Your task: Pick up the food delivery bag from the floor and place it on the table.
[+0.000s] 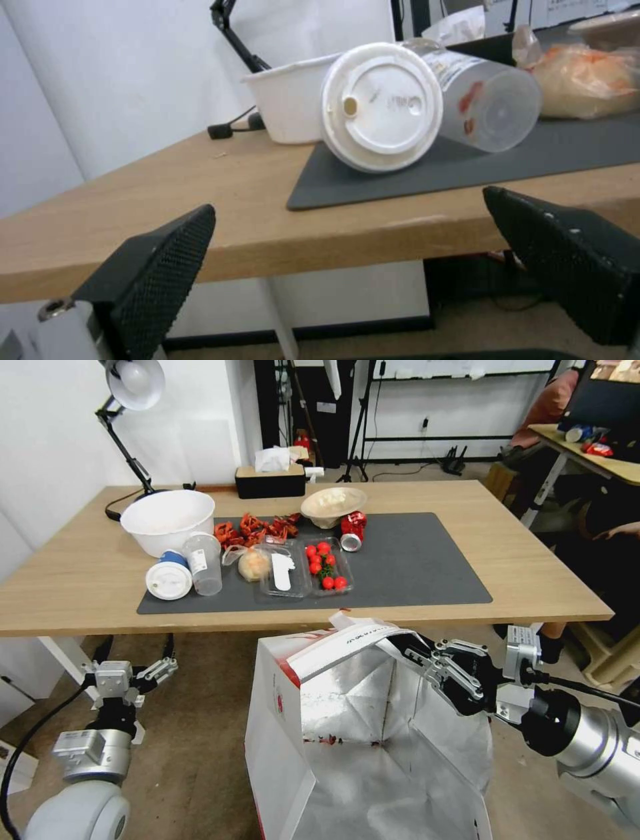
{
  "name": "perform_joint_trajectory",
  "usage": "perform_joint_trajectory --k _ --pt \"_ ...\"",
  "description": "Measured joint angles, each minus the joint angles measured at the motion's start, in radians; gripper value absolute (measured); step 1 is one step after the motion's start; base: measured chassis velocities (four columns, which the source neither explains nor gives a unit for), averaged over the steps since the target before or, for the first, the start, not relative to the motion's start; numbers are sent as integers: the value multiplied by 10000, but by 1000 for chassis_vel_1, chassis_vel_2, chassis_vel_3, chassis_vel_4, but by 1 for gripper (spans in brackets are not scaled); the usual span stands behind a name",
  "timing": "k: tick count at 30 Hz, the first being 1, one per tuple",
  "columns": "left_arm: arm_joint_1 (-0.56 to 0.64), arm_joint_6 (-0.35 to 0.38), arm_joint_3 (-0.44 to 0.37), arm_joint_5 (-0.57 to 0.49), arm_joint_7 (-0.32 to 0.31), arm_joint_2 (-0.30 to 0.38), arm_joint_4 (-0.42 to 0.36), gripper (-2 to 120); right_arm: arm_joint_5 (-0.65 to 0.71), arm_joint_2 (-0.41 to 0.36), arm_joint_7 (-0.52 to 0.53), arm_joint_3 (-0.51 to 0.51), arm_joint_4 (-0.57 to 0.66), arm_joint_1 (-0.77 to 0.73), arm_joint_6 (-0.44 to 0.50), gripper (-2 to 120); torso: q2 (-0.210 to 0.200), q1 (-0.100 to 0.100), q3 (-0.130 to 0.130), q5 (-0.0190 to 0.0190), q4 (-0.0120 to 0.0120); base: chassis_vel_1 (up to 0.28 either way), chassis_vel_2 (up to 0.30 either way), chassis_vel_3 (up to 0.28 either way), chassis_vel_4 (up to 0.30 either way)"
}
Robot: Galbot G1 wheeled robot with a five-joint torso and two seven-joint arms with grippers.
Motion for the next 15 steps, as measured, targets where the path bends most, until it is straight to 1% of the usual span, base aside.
perform_joint_trajectory --k 6,10,15 --pt "-43 38 43 -3 2 -15 11 100 35 -4 20 -44 -1 16 1 0 239 106 135 -1 0 0 0 0 0" --pt "-56 75 65 1 4 1 11 100 37 14 -8 -47 -1 0 5 0 473 204 268 -1 0 0 0 0 0" --pt "-52 77 49 0 6 22 10 100 37 32 -42 -58 -2 2 21 0 645 274 367 0 0 0 0 0 0"
